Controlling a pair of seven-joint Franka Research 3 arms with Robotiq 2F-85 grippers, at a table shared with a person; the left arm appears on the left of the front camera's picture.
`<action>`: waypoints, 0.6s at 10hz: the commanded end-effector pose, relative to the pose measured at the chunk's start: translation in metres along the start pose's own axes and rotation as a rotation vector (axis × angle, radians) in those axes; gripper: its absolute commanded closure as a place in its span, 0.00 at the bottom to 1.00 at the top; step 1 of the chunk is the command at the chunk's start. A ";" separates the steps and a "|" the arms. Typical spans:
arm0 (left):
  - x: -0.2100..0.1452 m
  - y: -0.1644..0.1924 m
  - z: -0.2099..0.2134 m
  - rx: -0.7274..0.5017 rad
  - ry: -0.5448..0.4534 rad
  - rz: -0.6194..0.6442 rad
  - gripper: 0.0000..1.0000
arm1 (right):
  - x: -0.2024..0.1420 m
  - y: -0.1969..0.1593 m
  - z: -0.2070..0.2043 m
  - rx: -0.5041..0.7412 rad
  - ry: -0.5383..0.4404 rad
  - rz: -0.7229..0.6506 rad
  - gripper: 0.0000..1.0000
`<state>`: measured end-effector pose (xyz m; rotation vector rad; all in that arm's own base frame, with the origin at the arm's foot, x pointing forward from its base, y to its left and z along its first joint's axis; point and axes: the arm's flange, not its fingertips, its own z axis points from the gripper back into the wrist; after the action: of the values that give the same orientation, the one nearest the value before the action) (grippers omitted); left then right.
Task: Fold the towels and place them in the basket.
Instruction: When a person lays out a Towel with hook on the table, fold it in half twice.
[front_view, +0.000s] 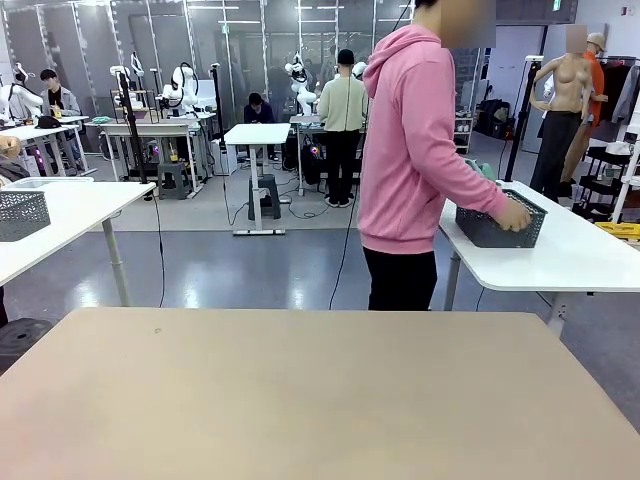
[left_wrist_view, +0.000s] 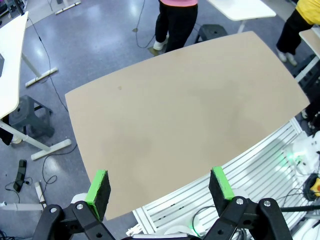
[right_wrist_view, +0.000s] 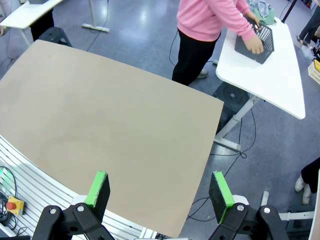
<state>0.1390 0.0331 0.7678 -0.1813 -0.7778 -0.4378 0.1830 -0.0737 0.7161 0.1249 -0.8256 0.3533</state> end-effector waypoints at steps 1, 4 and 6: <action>0.003 -0.002 0.004 -0.002 0.006 -0.003 0.00 | 0.001 0.001 0.002 0.003 0.008 0.003 0.00; 0.003 -0.002 0.004 -0.002 0.006 -0.003 0.00 | 0.001 0.001 0.002 0.003 0.008 0.003 0.00; 0.003 -0.002 0.004 -0.002 0.006 -0.003 0.00 | 0.001 0.001 0.002 0.003 0.008 0.003 0.00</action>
<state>0.1390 0.0331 0.7678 -0.1813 -0.7778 -0.4378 0.1830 -0.0737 0.7161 0.1249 -0.8256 0.3534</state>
